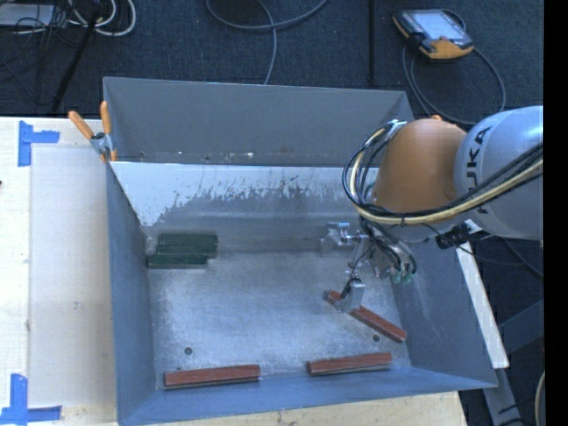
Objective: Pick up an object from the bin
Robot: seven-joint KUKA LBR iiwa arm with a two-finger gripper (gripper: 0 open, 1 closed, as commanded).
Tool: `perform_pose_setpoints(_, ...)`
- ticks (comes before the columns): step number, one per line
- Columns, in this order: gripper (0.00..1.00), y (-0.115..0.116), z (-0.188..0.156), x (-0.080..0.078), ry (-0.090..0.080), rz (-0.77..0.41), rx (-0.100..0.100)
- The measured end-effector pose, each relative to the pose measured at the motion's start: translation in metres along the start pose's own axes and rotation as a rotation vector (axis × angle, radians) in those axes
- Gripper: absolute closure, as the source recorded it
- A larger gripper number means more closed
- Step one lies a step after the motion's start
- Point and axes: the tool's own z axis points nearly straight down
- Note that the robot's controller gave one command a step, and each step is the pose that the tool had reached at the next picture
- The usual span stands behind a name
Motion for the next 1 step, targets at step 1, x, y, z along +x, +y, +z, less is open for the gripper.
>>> perform_pose_setpoints(1, 0.0, -0.0287, 0.0022, 0.0184, 0.002, -0.037, -0.003)
